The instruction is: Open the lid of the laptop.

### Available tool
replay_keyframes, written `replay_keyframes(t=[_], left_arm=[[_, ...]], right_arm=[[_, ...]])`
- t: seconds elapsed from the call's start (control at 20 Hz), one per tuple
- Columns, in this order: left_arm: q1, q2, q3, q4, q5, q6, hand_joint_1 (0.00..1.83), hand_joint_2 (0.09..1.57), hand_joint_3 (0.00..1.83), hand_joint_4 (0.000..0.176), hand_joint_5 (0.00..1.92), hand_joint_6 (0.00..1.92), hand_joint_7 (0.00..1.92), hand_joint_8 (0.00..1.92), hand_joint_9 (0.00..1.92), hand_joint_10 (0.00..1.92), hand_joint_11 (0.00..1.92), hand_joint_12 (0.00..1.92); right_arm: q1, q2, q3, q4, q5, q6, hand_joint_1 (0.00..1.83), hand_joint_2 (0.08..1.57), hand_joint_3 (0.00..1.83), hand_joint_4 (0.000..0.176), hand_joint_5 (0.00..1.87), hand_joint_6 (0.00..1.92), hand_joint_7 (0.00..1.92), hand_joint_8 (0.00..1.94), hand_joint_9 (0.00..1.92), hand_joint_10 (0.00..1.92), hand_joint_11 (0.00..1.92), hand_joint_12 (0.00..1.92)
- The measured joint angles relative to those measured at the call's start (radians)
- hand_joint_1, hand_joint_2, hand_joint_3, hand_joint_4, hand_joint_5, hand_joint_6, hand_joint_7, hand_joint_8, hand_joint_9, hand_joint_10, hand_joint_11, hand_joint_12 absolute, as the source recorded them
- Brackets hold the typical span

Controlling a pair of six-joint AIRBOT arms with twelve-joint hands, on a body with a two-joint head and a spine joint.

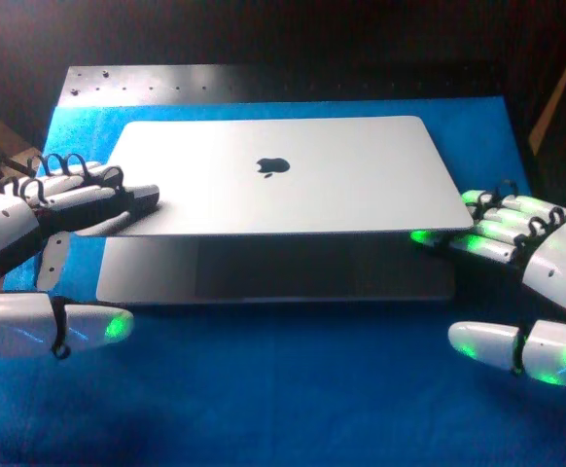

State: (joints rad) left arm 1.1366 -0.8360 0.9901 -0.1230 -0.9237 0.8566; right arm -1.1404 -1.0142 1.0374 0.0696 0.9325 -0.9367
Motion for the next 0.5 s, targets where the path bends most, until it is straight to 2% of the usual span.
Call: replay_keyframes(t=[0.05, 0.2, 0.35, 0.4, 0.5], left_arm=[[0.0, 0.0, 0.0, 0.0, -0.001, 0.0, 0.49, 1.0, 0.0, 0.175, 0.17, 0.0, 0.04, 0.0, 0.0, 0.0, 0.0, 0.0], [0.0, 0.0, 0.0, 0.0, 0.001, 0.0, 0.43, 1.01, 0.0, 0.176, 0.17, 0.01, 0.04, 0.01, 0.0, 0.0, 0.0, 0.0], [0.0, 0.0, 0.0, 0.0, 0.0, 0.0, 0.54, 1.0, 0.0, 0.175, 0.17, 0.0, 0.03, 0.0, 0.0, 0.0, 0.0, 0.0], [0.0, 0.0, 0.0, -0.001, 0.0, 0.0, 0.57, 0.99, 0.0, 0.165, 0.19, 0.01, 0.04, 0.0, 0.0, 0.0, 0.0, 0.0], [0.0, 0.0, 0.0, -0.002, 0.0, 0.0, 0.56, 0.99, 0.0, 0.163, 0.2, 0.01, 0.05, 0.0, 0.01, 0.0, 0.0, 0.0]], right_arm=[[0.003, -0.001, 0.0, -0.004, -0.005, 0.0, 0.0, 1.34, 0.01, 0.0, 0.19, 0.0, 0.16, 0.0, 0.12, 0.0, 0.08, 0.11], [0.008, -0.016, 0.0, -0.011, -0.021, 0.0, 0.0, 1.34, 0.0, 0.0, 0.19, 0.01, 0.15, 0.01, 0.11, 0.01, 0.05, 0.1], [0.032, -0.031, 0.002, -0.016, -0.03, 0.0, 0.0, 1.33, 0.0, 0.0, 0.2, 0.01, 0.16, 0.01, 0.12, 0.01, 0.08, 0.11], [0.04, -0.036, 0.005, -0.017, -0.033, 0.0, 0.0, 1.33, 0.0, 0.0, 0.2, 0.01, 0.16, 0.0, 0.13, 0.01, 0.09, 0.12], [0.056, -0.056, 0.014, -0.01, -0.032, 0.0, 0.0, 1.33, 0.0, 0.0, 0.21, 0.01, 0.17, 0.01, 0.14, 0.01, 0.08, 0.11]])
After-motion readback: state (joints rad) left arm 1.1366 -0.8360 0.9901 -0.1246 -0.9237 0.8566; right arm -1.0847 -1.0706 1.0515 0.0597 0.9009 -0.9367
